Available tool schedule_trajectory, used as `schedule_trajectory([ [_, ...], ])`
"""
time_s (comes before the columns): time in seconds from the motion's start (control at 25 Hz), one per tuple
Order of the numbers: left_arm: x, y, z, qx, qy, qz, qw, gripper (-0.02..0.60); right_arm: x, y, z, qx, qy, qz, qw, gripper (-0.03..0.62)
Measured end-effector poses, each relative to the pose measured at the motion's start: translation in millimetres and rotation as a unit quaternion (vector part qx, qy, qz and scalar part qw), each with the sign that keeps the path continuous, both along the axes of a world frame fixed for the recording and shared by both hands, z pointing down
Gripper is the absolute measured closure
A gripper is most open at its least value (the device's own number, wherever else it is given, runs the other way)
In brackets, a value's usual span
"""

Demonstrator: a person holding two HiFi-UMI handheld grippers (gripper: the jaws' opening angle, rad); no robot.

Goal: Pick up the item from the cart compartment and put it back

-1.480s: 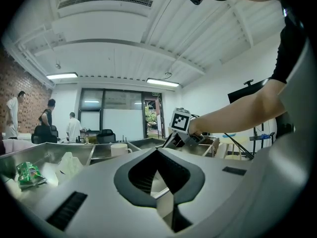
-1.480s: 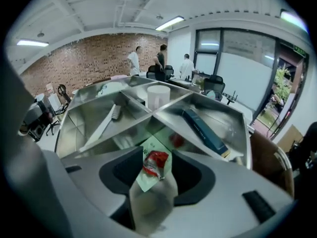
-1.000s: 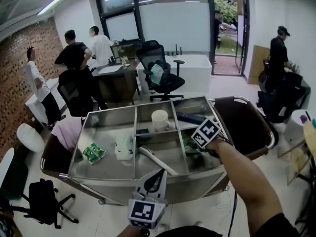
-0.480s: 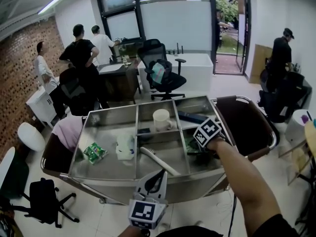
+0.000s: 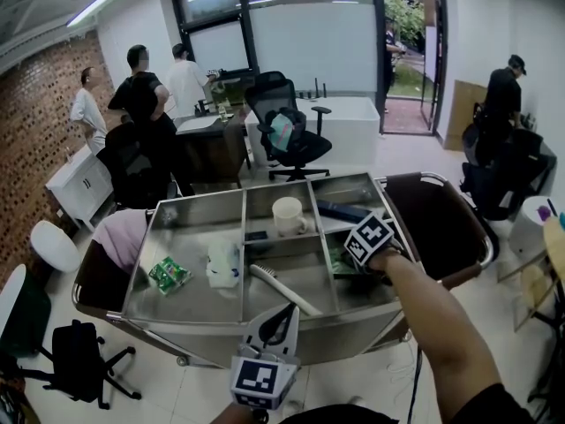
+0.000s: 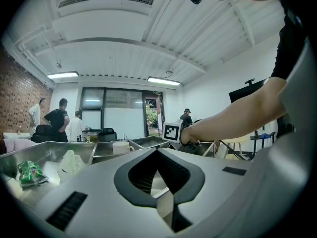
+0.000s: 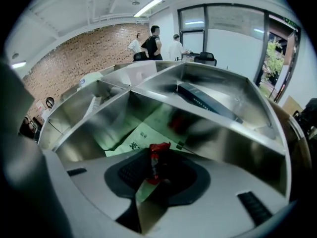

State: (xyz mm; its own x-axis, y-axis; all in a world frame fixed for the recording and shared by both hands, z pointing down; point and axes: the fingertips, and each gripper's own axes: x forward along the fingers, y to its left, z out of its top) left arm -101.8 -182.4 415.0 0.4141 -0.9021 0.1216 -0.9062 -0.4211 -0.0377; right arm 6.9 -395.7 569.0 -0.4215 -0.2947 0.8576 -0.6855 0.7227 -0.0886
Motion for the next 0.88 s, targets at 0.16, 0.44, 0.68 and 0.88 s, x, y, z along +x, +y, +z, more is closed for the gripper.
schedule_trajectory([
  [0.16, 0, 1, -1, 0.001, -0.001, 0.001, 1.0, 0.581, 3, -2, -1, 0.009, 0.001, 0.006, 1.0, 0.498],
  [0.44, -2, -1, 0, 0.001, 0.001, 0.001, 1.0, 0.581, 8, -3, -16, 0.032, -0.009, 0.008, 0.999, 0.51],
  [0.68, 5, -2, -2, 0.005, 0.002, 0.007, 1.0, 0.581, 12, 4, -43, 0.047, -0.048, 0.014, 0.998, 0.511],
  [0.88, 9, -1, -1, 0.01, 0.001, 0.012, 0.9999, 0.581, 12, 12, -69, 0.077, -0.082, 0.017, 0.994, 0.512],
])
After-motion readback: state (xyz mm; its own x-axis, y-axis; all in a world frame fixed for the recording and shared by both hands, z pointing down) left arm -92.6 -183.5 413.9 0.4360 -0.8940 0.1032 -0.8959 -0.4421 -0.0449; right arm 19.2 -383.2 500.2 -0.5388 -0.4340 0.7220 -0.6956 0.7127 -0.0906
